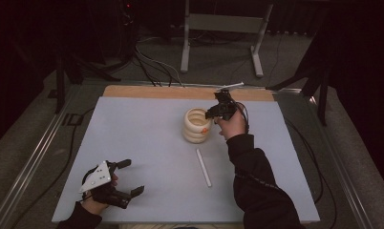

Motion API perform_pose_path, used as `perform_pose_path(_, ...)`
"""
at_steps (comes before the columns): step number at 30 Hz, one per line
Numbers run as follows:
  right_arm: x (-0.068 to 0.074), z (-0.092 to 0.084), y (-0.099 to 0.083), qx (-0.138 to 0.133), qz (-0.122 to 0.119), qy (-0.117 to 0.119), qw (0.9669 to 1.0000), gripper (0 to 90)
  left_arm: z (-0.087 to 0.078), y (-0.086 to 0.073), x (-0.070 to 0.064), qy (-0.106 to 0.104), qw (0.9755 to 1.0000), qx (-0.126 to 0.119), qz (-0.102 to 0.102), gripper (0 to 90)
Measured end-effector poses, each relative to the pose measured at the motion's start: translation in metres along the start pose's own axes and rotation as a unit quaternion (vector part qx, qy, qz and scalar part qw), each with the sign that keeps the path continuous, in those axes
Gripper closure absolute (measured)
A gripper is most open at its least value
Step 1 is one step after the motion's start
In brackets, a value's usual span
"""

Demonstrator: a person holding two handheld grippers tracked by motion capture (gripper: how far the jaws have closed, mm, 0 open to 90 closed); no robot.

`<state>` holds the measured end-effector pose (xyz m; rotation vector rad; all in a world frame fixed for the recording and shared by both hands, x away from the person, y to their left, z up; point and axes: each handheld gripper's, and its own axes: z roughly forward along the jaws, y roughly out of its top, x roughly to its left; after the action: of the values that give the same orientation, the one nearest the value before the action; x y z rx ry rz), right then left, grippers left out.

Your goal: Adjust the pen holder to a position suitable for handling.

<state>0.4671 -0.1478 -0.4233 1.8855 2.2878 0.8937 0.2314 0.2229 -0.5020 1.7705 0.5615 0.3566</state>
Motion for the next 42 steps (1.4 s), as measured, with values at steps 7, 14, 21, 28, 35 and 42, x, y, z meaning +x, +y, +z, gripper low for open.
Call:
perform_pose_path(7, 0.02, 0.007, -0.002, 0.014, -0.022, 0.011, 0.9996, 71.0, 0.0, 0.0, 0.0, -0.001, 1.0, 0.0, -0.001, 0.0)
perform_pose_path(14, 0.041, 0.018, -0.005, 0.025, -0.041, 0.019, 0.9987, 71.1, 0.0, 0.0, 0.0, -0.001, 1.0, 0.0, -0.001, 0.0)
perform_pose_path(21, 0.057, 0.028, -0.008, 0.039, -0.055, 0.025, 0.9974, 71.1, -0.001, 0.0, 0.0, -0.001, 1.0, -0.001, -0.001, 0.0)
perform_pose_path(28, 0.067, 0.033, -0.013, 0.051, -0.067, 0.027, 0.9961, 71.1, -0.001, 0.0, 0.0, -0.001, 1.0, -0.001, -0.001, 0.0)
perform_pose_path(35, 0.071, 0.034, -0.014, 0.049, -0.076, 0.025, 0.9956, 70.9, 0.0, 0.0, 0.0, -0.002, 1.0, 0.001, 0.0, 0.0)
perform_pose_path(42, 0.073, 0.034, -0.014, 0.049, -0.084, 0.028, 0.9948, 69.9, 0.0, 0.0, 0.0, -0.002, 1.0, 0.001, 0.0, 0.0)
